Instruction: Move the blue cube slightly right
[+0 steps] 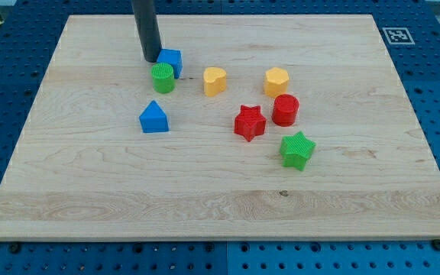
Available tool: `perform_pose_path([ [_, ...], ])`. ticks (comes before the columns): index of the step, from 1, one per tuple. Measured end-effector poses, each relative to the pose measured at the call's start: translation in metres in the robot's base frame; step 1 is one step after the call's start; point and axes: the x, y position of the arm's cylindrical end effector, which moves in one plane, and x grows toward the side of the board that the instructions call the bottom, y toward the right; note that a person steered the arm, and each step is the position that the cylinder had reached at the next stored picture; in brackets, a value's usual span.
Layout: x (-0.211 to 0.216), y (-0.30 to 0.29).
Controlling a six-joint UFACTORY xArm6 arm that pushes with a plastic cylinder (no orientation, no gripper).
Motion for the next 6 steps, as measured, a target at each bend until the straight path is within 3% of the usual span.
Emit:
perform_pose_path([
  [2, 0.001, -0.031],
  [6, 0.017, 0.019],
])
